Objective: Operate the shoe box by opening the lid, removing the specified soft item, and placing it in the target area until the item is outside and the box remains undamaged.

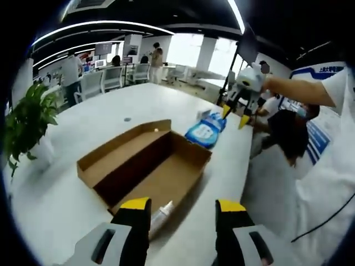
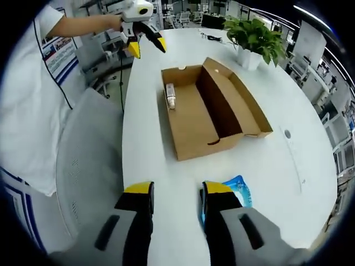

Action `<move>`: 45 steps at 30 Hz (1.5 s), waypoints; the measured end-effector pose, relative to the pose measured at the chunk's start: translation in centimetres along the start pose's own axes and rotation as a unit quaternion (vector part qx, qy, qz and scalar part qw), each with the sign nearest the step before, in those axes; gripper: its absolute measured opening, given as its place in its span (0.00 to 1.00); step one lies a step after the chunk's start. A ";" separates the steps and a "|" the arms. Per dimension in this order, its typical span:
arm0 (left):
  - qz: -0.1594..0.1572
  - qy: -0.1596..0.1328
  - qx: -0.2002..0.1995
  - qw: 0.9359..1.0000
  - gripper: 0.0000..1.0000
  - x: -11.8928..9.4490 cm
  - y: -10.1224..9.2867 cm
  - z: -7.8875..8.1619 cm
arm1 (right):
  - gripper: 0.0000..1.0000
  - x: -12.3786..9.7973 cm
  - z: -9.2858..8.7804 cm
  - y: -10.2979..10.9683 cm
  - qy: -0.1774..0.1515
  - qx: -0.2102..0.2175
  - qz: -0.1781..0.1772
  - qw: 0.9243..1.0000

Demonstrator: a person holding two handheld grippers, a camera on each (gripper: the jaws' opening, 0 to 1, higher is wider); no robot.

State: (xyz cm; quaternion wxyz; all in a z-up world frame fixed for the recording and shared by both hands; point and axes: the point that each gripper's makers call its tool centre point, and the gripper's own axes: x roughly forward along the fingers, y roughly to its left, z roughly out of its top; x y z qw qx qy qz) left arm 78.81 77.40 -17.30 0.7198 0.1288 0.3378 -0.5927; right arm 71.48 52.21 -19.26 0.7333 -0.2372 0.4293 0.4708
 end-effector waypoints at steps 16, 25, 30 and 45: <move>-0.075 0.056 0.089 0.992 0.42 2.0 2.8 -1.2 | 0.32 3.2 3.7 1.1 -0.028 0.019 0.014 0.999; -0.102 0.098 0.127 0.982 0.44 3.7 5.4 -1.8 | 0.31 3.9 4.4 1.1 -0.034 0.033 0.019 0.999; -0.129 0.138 0.157 0.969 0.43 4.4 6.7 -2.7 | 0.30 4.2 4.7 1.2 -0.038 0.042 0.019 0.998; -0.201 0.280 0.227 0.911 0.41 7.2 6.7 -7.8 | 0.28 5.0 4.6 0.9 -0.040 0.056 0.026 0.997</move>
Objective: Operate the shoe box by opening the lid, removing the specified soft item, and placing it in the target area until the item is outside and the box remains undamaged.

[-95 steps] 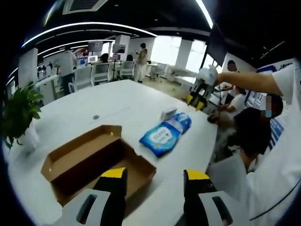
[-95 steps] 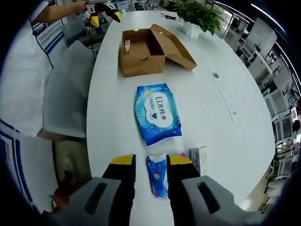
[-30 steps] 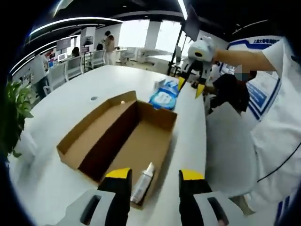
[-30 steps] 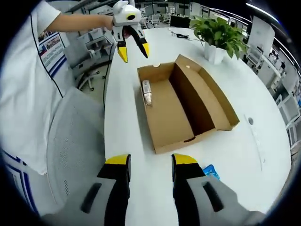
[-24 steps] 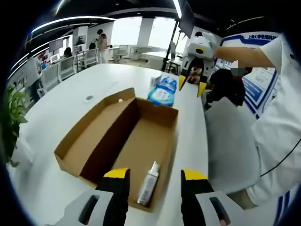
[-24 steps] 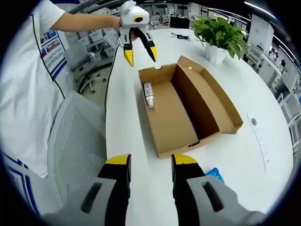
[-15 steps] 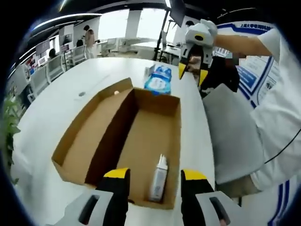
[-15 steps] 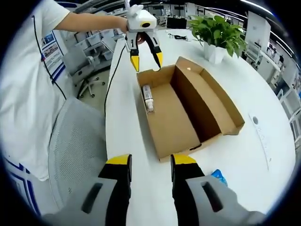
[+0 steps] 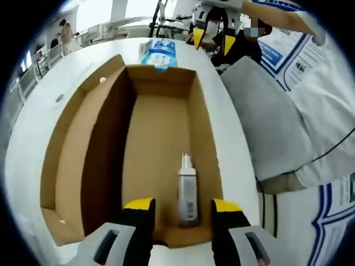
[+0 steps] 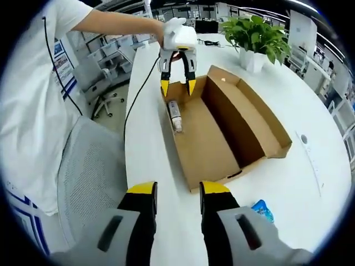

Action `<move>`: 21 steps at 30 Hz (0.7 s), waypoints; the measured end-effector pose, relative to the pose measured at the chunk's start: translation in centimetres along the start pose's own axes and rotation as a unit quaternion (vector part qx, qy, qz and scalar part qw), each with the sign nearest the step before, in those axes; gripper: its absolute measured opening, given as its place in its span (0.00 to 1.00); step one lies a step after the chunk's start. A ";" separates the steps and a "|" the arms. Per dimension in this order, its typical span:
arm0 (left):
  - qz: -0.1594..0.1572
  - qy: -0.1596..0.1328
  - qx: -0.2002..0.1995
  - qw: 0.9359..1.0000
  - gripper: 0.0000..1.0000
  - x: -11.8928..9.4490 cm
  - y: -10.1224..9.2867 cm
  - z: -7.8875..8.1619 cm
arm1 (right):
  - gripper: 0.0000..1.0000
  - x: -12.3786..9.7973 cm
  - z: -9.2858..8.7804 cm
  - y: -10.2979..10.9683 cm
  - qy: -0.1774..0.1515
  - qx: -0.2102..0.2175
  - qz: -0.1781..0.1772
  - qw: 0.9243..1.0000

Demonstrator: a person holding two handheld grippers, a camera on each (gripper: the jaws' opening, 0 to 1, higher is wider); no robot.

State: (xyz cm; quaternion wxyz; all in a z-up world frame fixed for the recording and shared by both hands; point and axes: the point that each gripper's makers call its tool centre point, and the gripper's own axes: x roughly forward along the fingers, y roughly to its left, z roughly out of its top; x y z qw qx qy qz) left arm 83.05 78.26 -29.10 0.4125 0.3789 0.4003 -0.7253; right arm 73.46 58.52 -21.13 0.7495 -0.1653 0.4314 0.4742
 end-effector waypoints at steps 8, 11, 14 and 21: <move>-0.011 0.040 0.023 0.999 0.39 1.4 0.2 -0.9 | 0.27 0.6 -0.1 -0.7 -0.003 0.006 0.007 1.000; -0.009 0.051 0.033 0.998 0.38 1.8 0.4 -1.2 | 0.26 0.7 -0.1 -1.0 -0.003 0.007 0.007 1.000; -0.003 0.074 0.053 0.996 0.37 2.3 0.4 -1.8 | 0.26 0.7 0.0 -1.5 -0.007 0.008 0.006 1.000; 0.007 0.101 0.067 0.993 0.34 3.5 0.4 -2.5 | 0.25 0.7 0.1 -2.0 -0.010 0.011 0.005 1.000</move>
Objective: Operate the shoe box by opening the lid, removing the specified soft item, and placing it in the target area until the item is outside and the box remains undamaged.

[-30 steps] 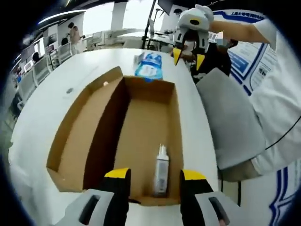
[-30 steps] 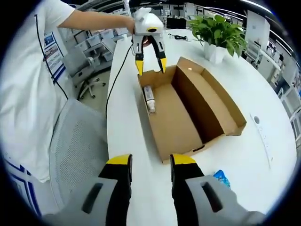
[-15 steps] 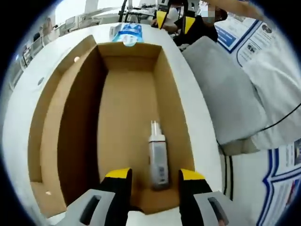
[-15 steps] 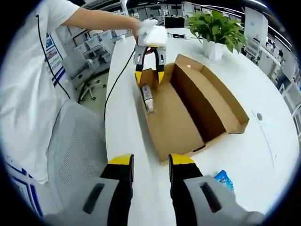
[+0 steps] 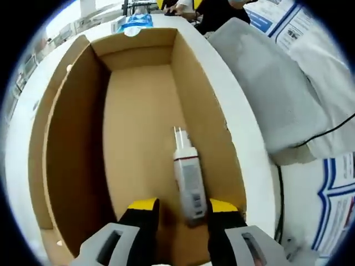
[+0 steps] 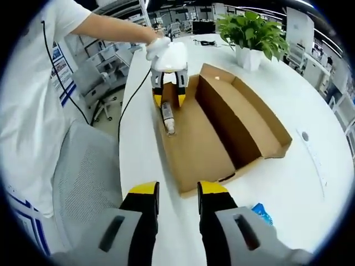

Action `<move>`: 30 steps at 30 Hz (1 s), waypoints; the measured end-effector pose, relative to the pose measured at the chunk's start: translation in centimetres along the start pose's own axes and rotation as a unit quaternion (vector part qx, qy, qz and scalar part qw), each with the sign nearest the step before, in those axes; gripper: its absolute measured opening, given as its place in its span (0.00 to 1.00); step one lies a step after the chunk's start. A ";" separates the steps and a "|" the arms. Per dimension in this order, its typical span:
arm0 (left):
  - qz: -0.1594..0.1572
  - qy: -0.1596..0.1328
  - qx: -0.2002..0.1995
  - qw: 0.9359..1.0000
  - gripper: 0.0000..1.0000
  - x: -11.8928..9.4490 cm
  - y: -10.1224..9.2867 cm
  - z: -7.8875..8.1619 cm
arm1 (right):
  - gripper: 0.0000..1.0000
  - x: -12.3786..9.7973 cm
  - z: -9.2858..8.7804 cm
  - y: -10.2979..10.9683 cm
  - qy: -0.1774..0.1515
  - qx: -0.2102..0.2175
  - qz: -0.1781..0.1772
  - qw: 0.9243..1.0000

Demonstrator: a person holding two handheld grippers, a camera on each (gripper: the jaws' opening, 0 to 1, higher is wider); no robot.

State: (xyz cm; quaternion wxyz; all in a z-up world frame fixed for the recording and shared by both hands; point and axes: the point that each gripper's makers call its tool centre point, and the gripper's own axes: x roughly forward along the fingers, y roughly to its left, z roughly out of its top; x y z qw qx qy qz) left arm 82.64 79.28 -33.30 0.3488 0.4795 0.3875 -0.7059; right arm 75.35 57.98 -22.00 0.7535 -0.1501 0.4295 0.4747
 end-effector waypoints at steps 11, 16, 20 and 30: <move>0.017 0.013 0.013 1.000 0.29 0.0 0.2 -0.6 | 0.24 0.3 0.1 0.0 -0.003 -0.001 0.004 1.000; 0.022 0.017 0.014 1.000 0.28 0.1 0.2 -0.6 | 0.24 0.3 0.2 0.1 -0.005 -0.001 0.004 1.000; 0.023 0.023 0.016 0.999 0.23 0.2 0.1 -0.8 | 0.24 0.2 0.3 0.1 -0.006 -0.003 0.003 1.000; 0.025 0.029 0.006 0.999 0.19 0.2 -0.2 -0.8 | 0.23 0.1 0.3 0.3 -0.008 -0.007 0.002 1.000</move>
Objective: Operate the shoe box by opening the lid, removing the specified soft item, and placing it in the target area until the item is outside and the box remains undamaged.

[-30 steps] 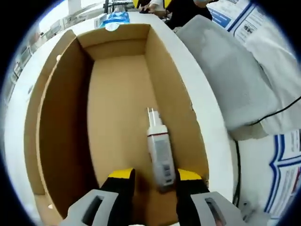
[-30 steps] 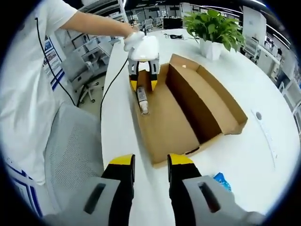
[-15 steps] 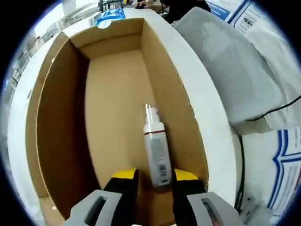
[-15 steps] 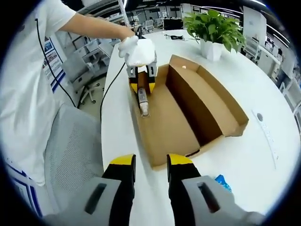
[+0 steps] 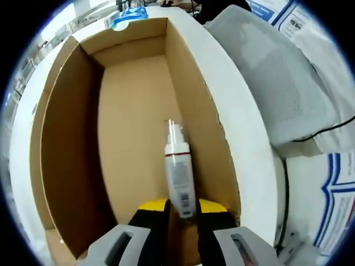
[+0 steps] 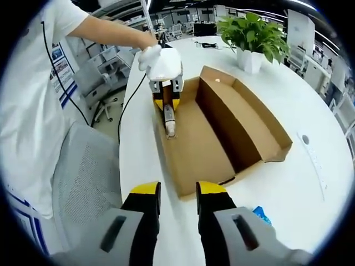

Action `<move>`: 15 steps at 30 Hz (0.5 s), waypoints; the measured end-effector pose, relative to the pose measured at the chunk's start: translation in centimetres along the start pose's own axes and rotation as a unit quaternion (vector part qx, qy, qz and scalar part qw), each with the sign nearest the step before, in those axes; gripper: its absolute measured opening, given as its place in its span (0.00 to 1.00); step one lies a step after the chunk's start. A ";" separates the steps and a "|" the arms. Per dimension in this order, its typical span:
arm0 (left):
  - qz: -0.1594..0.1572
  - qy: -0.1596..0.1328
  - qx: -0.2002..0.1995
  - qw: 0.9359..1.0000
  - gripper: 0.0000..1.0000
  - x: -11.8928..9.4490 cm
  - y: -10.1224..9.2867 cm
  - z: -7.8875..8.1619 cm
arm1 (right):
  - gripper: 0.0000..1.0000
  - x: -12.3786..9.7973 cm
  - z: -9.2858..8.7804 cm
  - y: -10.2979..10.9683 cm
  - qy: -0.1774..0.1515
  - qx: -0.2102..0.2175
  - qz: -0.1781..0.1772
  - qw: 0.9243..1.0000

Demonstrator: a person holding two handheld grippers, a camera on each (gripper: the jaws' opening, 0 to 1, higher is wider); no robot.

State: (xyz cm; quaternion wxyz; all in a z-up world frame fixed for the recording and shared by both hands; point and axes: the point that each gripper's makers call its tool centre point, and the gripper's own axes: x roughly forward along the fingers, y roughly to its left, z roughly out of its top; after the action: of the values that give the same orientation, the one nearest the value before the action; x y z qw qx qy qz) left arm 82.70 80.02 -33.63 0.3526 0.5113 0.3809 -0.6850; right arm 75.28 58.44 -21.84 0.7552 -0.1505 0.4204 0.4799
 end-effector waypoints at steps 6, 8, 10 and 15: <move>-0.002 -0.004 -0.012 1.000 0.19 0.0 0.0 0.0 | 0.23 0.0 0.1 0.1 -0.002 -0.001 -0.002 1.000; -0.002 -0.008 -0.018 1.000 0.18 0.0 0.0 -0.1 | 0.23 0.0 0.1 0.2 -0.002 -0.003 -0.002 1.000; -0.004 -0.015 -0.027 0.999 0.18 -0.1 0.0 0.0 | 0.23 0.0 0.1 0.2 -0.002 -0.004 -0.002 1.000; -0.002 -0.026 -0.039 0.999 0.17 -0.2 0.1 0.0 | 0.22 0.2 0.1 0.5 -0.002 -0.006 -0.001 1.000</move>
State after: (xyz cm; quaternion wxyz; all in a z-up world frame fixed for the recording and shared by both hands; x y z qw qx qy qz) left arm 82.81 79.94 -33.49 0.3810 0.4782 0.3992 -0.6832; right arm 74.95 58.88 -21.83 0.7555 -0.1543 0.4162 0.4819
